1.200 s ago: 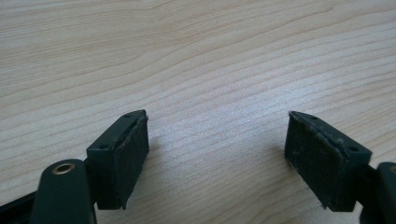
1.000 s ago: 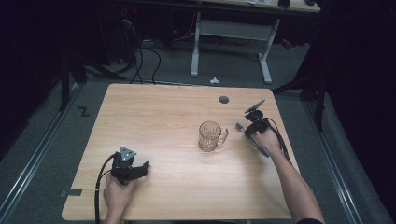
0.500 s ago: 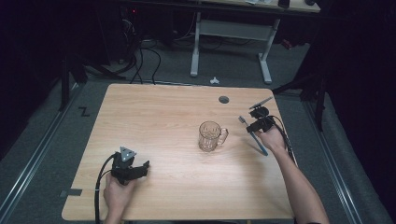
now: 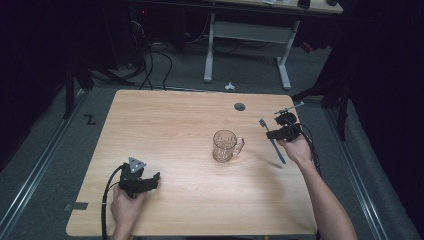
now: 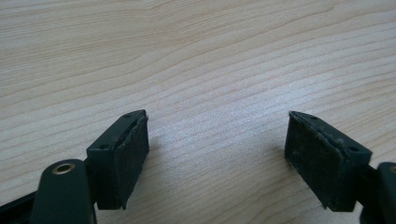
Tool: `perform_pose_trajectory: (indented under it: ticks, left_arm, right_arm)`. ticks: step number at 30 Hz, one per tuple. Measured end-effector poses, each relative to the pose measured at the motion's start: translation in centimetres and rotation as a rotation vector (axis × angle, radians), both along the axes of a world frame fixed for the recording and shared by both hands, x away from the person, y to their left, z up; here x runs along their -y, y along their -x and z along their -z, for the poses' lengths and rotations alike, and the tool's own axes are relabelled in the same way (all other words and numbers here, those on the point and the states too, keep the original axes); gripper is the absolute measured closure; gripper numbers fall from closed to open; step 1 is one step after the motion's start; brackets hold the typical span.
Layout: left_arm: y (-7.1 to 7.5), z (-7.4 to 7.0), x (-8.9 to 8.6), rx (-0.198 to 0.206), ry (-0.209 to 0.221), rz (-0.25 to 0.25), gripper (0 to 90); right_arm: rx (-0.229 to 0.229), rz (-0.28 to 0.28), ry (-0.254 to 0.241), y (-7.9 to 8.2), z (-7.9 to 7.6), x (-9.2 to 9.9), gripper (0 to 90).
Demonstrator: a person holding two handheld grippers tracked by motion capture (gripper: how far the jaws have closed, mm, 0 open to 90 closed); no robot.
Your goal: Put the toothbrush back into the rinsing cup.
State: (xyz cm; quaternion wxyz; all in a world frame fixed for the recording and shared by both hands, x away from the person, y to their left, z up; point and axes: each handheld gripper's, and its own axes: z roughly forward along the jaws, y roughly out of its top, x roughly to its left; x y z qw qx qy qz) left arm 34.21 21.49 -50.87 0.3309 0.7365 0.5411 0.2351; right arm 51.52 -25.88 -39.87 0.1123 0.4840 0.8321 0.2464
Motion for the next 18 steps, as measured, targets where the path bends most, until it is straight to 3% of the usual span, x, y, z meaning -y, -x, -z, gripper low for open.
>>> perform_pose_trajectory:
  ticks: [18]
  left_arm:
    - [0.0,0.0,0.0,0.000,0.000,0.000,22.4]
  right_arm:
    - [0.048,-0.043,-0.099,2.2,-1.1,0.6,80.0]
